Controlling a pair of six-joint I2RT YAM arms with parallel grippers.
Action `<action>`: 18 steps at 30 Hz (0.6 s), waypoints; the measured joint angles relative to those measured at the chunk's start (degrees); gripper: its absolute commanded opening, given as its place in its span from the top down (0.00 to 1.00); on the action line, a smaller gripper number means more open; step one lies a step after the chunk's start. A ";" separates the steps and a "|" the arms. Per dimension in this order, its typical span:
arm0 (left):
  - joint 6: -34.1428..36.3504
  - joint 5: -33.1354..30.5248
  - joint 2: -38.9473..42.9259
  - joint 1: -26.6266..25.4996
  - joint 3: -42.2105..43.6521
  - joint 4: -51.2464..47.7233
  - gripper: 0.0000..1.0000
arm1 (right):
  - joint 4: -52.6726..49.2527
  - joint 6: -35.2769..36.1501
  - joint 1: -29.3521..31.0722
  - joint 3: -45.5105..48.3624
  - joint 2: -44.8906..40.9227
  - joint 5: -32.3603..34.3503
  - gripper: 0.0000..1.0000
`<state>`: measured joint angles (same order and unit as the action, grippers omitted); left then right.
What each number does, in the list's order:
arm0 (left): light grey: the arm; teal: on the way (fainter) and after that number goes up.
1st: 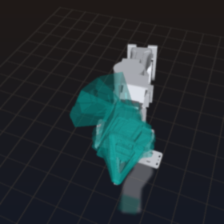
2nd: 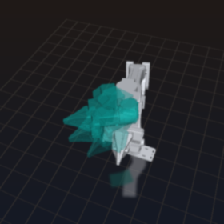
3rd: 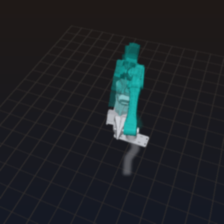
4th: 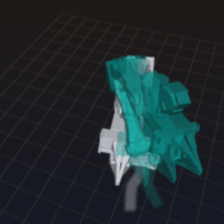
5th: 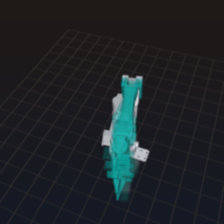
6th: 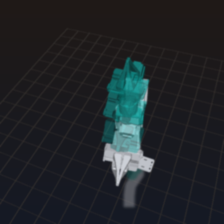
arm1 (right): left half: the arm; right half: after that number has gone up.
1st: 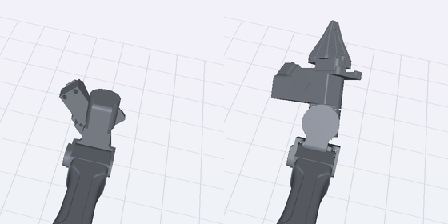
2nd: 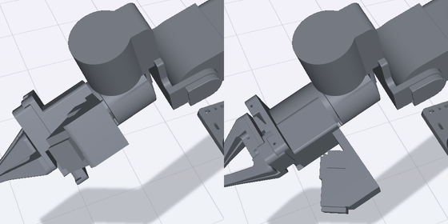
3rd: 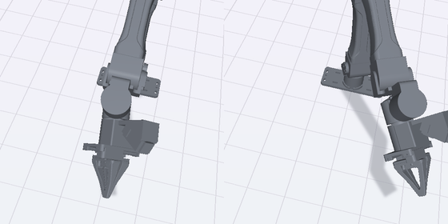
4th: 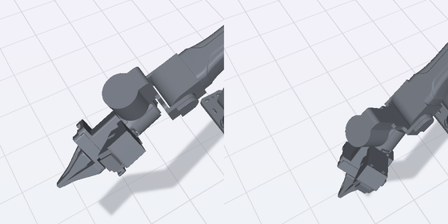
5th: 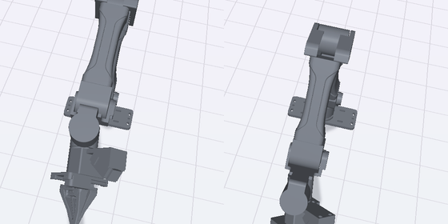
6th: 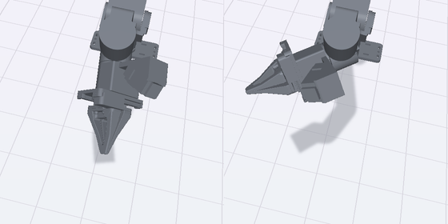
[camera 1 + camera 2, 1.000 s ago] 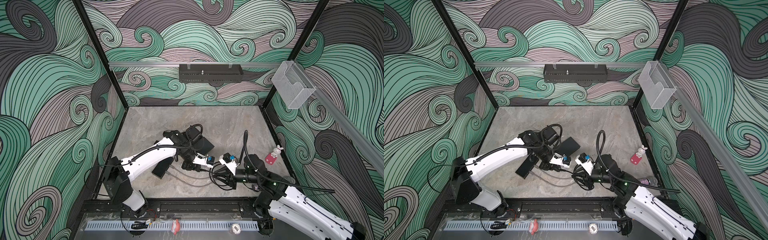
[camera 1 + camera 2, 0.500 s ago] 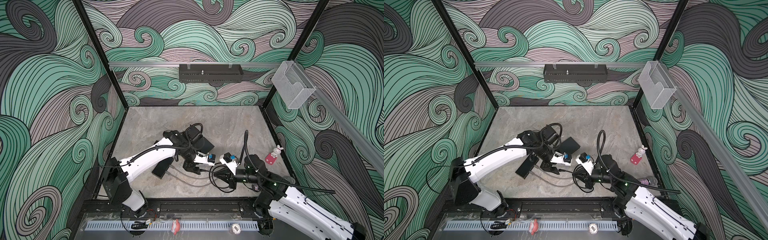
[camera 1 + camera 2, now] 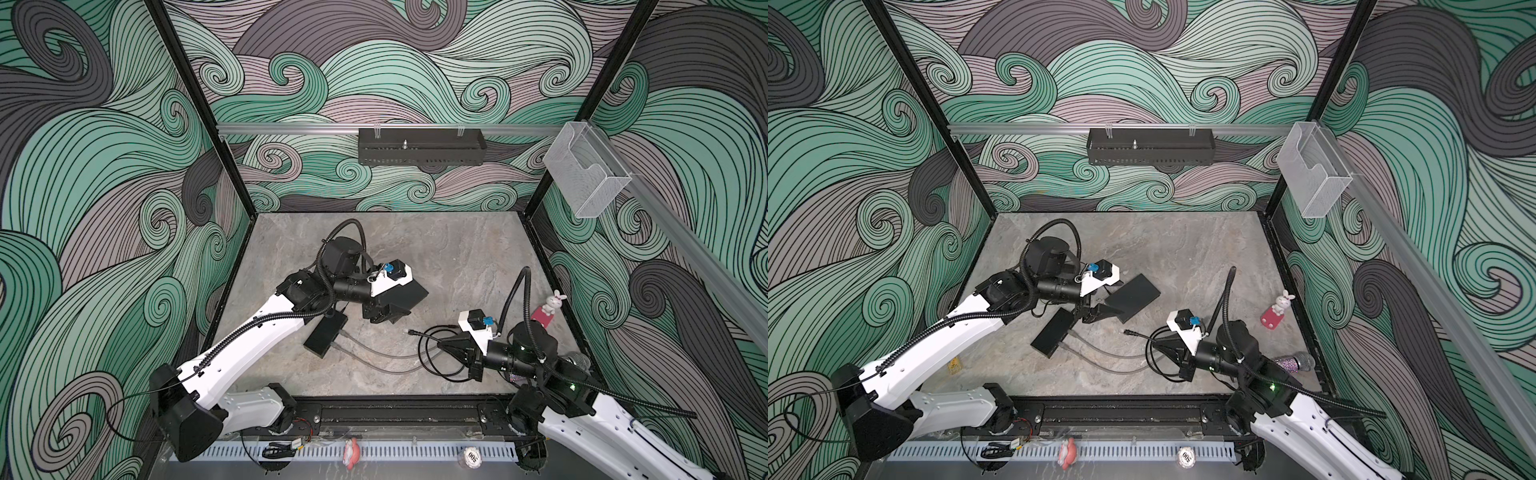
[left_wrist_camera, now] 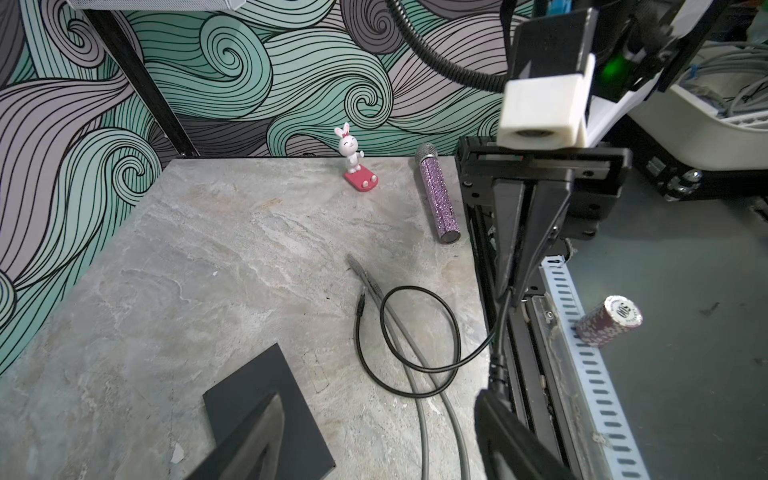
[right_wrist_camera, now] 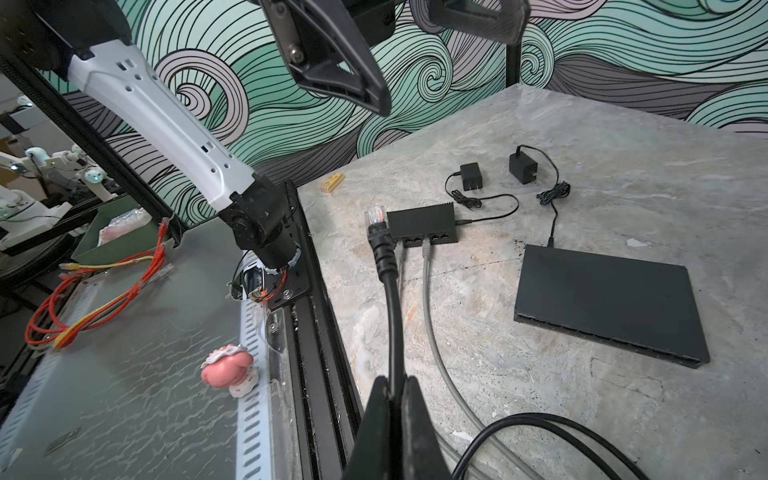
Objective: Insert the plug into the switch port
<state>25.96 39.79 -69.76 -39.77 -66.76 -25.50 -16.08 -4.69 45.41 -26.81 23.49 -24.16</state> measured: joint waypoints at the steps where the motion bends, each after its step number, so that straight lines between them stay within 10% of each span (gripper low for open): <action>1: -0.59 0.63 0.00 0.00 0.28 0.81 0.30 | 0.00 0.02 0.00 -0.15 0.22 0.42 1.00; 18: -2.60 7.65 0.24 0.76 2.21 5.88 0.38 | 1.40 -6.95 -1.57 -7.26 4.42 3.15 1.00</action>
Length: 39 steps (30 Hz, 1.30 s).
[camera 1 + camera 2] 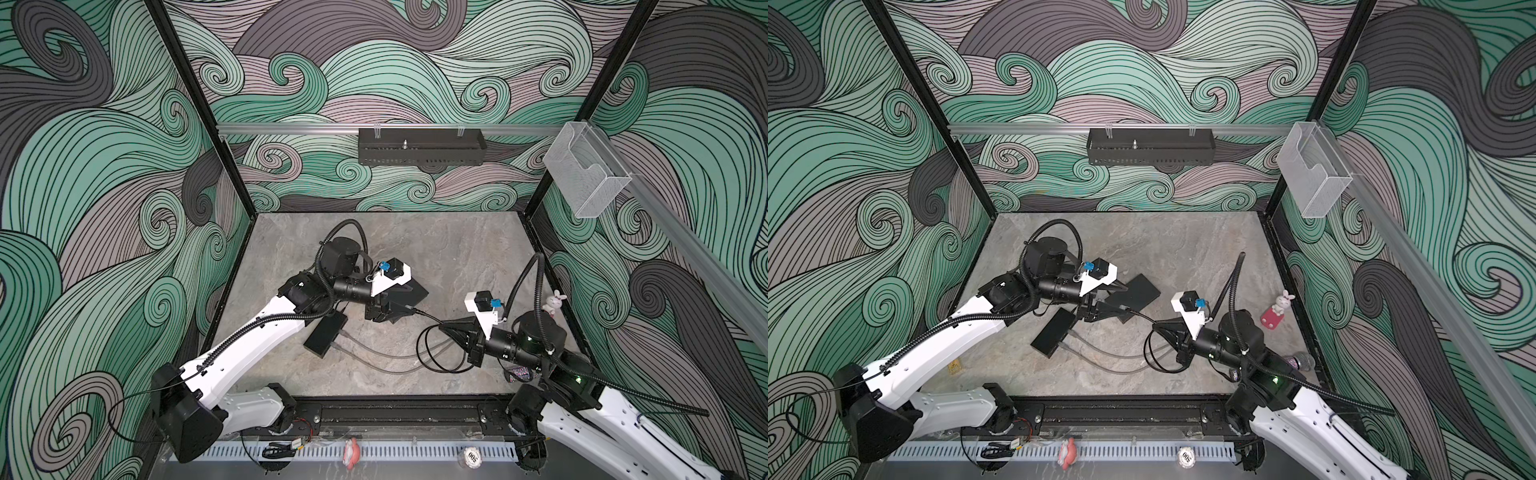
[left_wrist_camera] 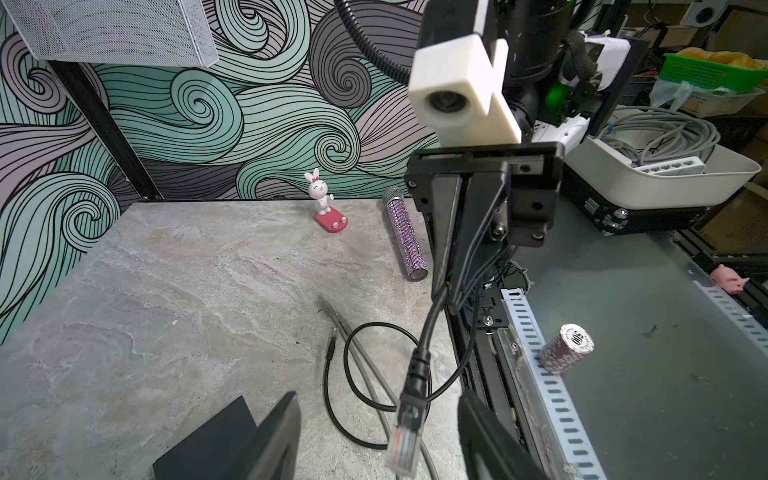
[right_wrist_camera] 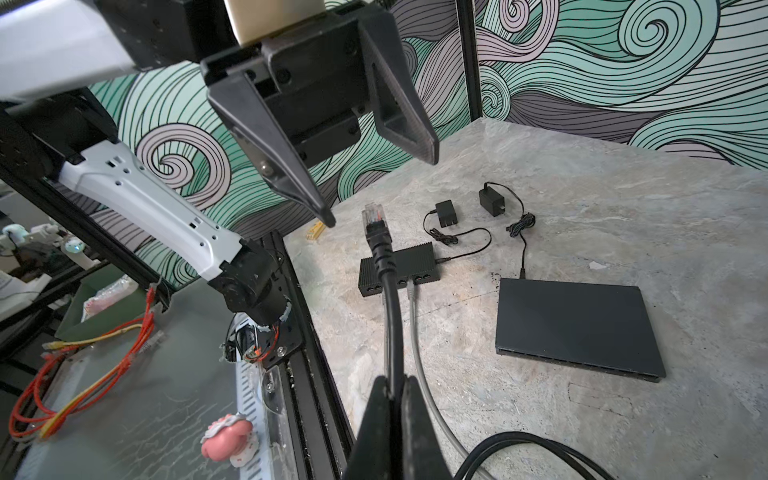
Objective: Insert the plug into the switch port
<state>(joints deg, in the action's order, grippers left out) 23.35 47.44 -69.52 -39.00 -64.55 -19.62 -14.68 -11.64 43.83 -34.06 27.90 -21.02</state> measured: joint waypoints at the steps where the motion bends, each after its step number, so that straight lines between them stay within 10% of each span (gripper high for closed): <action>1: 0.00 0.04 0.00 0.15 0.00 0.02 0.38 | 0.00 -0.50 -0.15 0.00 -0.17 -0.15 1.00; 39: 0.66 3.76 -0.02 0.66 0.00 -0.11 0.93 | 3.32 -6.60 -3.04 -0.61 0.72 -3.28 1.00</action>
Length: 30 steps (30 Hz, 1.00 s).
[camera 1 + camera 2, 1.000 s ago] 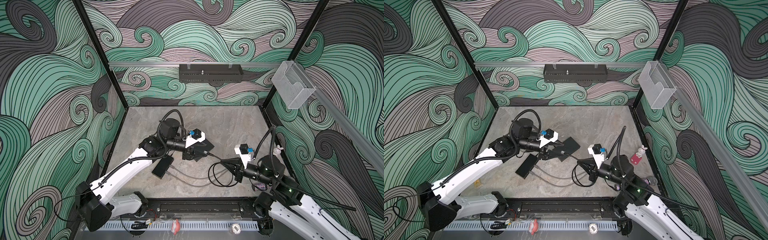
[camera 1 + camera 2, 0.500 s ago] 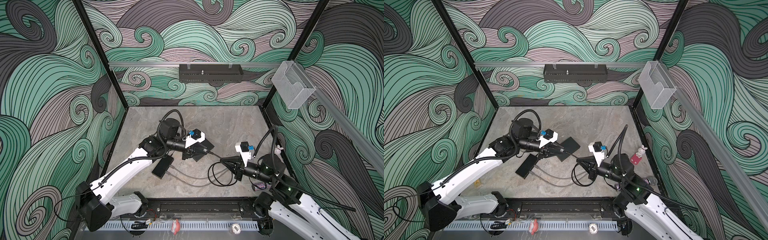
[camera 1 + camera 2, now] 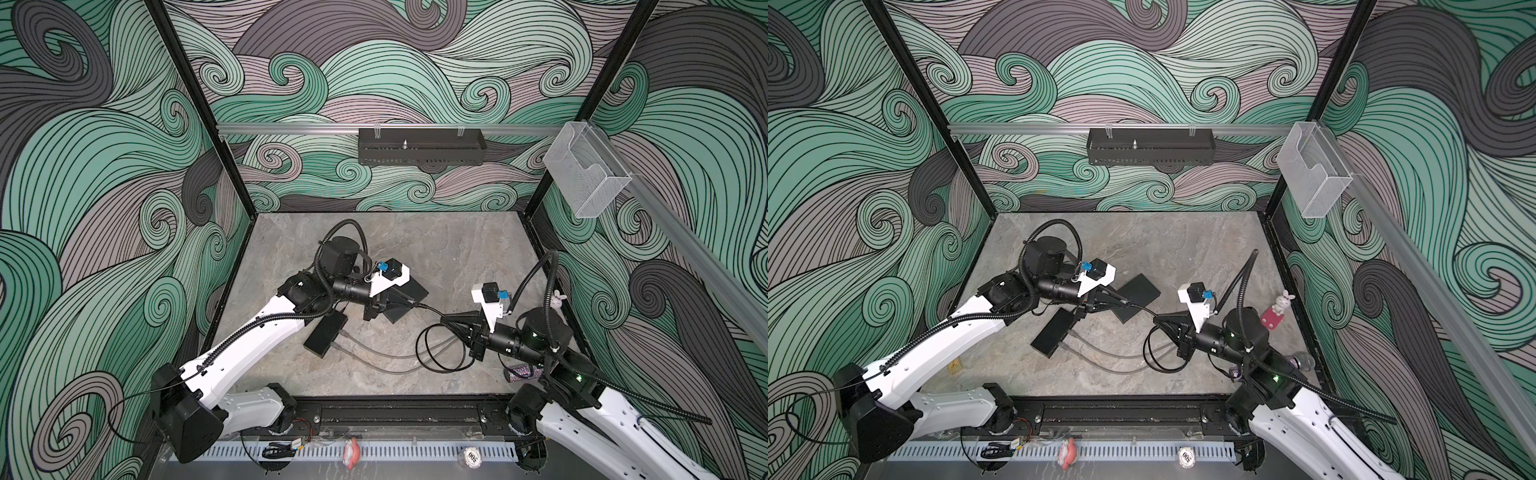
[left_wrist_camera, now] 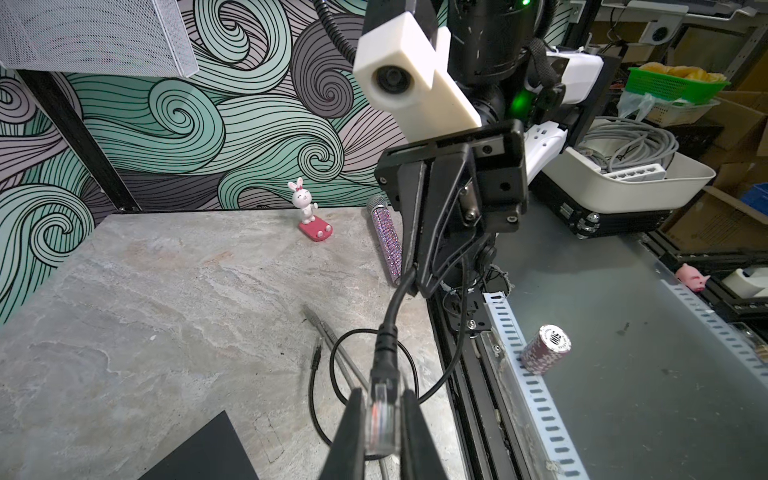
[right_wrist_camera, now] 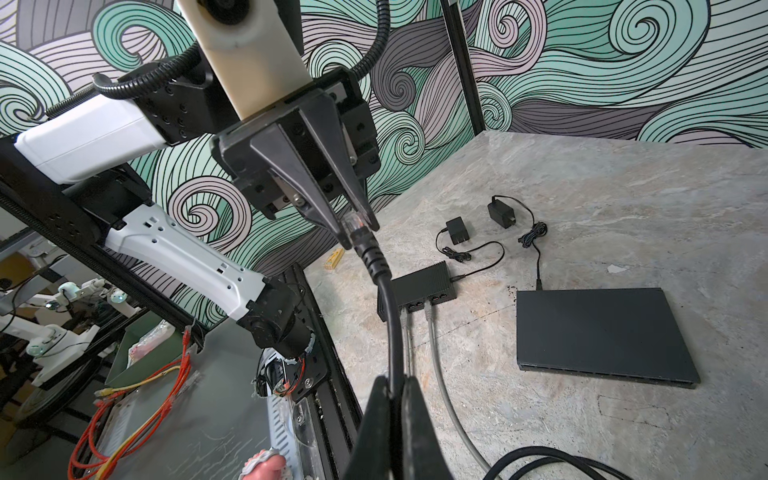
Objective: Insert the plug into the switch port
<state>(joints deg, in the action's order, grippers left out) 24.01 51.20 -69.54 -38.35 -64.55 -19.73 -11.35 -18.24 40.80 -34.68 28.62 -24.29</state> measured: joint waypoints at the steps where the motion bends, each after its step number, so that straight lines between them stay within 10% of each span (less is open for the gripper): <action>1: 0.02 0.04 0.00 0.02 0.00 -0.02 0.94 | -0.02 0.07 0.00 0.00 0.00 0.00 1.00; 8: 1.25 1.46 -0.76 0.07 -0.26 -1.29 0.94 | -3.13 3.39 0.00 -2.34 1.49 -1.84 0.54; 30: 5.07 7.96 -3.54 -0.09 -2.45 -6.80 0.93 | -22.36 28.06 0.15 -17.90 17.57 -7.93 0.62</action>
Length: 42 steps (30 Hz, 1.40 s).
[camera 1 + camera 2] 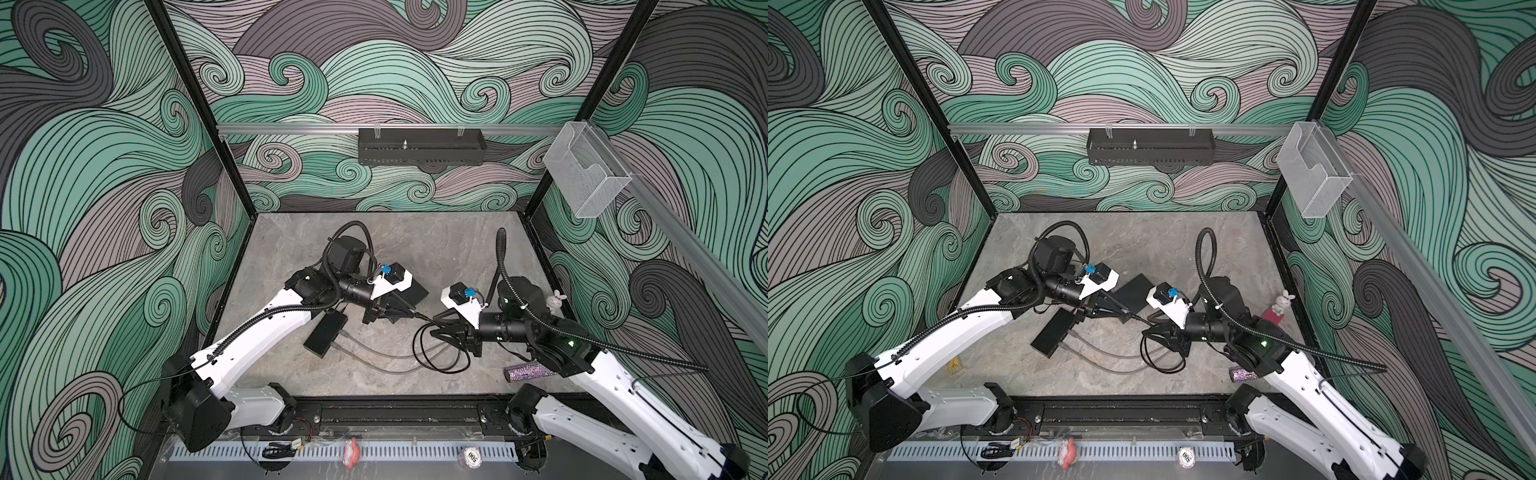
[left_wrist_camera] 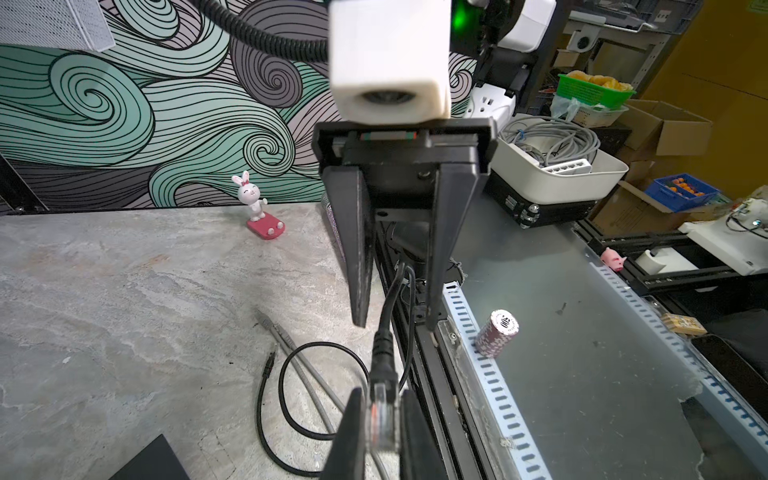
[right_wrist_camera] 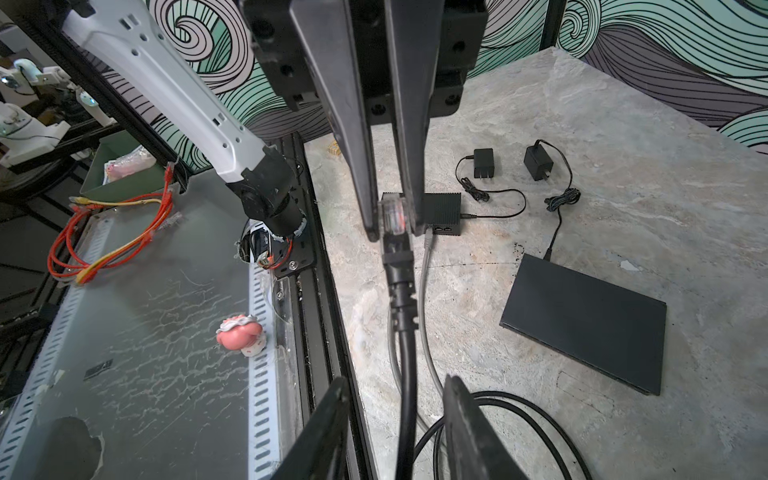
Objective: Insert the plug into the switch port
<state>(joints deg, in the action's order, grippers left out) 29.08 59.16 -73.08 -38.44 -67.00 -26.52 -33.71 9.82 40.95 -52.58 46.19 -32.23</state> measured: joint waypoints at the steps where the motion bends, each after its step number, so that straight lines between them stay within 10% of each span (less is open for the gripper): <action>1: 0.07 0.13 0.00 -0.02 -0.07 -0.13 0.93 | 0.04 0.35 0.04 -0.09 0.22 0.00 0.62; 25: 0.50 0.66 -0.35 -0.83 -0.39 -1.40 0.93 | 1.40 1.99 1.14 -2.60 3.34 -0.87 0.62; 42: 0.55 0.87 -0.74 -1.09 -0.48 -1.97 0.93 | 2.14 1.95 2.08 -2.60 3.76 -1.16 0.97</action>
<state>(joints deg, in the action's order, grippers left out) 29.63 60.03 -73.82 -39.53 -67.48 -28.49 -31.57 11.77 43.03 -55.18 49.95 -33.39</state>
